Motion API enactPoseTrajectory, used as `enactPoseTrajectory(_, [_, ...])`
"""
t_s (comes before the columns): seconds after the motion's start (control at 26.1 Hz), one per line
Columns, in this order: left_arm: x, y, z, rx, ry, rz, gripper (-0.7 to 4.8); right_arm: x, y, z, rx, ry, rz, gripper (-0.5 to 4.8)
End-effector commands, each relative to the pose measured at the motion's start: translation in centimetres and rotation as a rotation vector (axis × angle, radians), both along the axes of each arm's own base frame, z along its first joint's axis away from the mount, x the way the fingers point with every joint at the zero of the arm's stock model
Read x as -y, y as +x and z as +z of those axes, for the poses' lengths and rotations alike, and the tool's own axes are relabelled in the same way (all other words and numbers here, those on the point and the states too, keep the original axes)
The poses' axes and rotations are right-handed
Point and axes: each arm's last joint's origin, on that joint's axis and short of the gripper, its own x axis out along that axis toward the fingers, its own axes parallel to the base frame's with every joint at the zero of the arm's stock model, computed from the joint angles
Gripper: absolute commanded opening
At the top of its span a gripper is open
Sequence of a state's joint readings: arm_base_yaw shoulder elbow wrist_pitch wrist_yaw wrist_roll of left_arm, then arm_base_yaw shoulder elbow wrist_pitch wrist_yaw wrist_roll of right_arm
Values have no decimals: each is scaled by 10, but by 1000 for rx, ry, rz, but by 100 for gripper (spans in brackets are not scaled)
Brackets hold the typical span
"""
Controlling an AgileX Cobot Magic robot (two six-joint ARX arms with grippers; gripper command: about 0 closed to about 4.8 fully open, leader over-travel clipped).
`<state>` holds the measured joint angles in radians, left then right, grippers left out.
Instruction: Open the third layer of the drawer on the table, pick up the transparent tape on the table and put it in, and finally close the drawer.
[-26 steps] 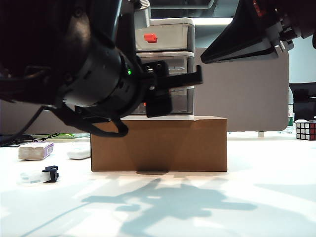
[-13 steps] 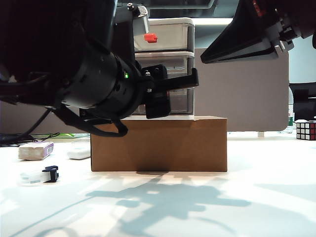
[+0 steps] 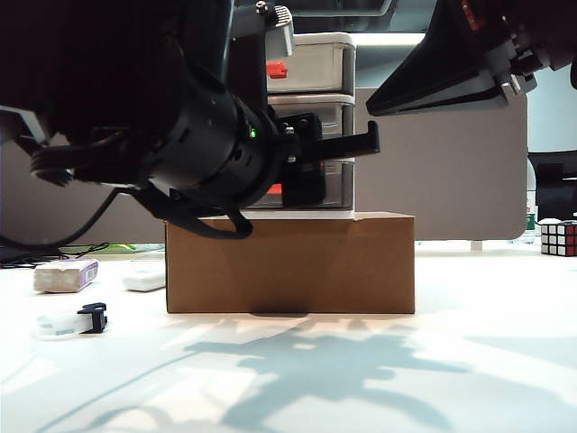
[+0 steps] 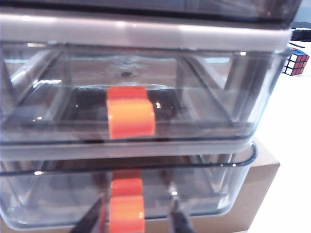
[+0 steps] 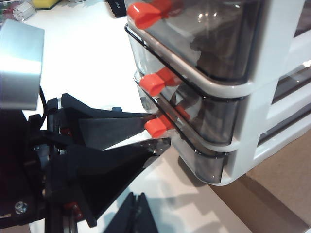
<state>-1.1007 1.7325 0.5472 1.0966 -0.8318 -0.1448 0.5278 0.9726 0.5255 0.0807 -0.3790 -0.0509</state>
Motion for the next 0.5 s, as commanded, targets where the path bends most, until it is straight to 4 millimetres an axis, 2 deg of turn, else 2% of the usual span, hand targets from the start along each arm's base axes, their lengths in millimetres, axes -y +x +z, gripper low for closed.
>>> enactPoseTrajectory(0.04, [0, 0, 2, 11, 1, 5, 115, -1, 0, 3, 20, 9, 8, -5])
enactPoseTrajectory(0.23, [-1, 2, 1, 9, 4, 6, 106, -1, 0, 3, 20, 8, 8, -5])
enactPoseTrajectory(0.31, [-1, 2, 0, 7, 7, 6, 42, -1, 0, 3, 21, 9, 8, -5])
enactPoseTrajectory(0.5, [0, 2, -1, 3, 6, 7, -6, -4, 3, 5, 54, 36, 20, -5])
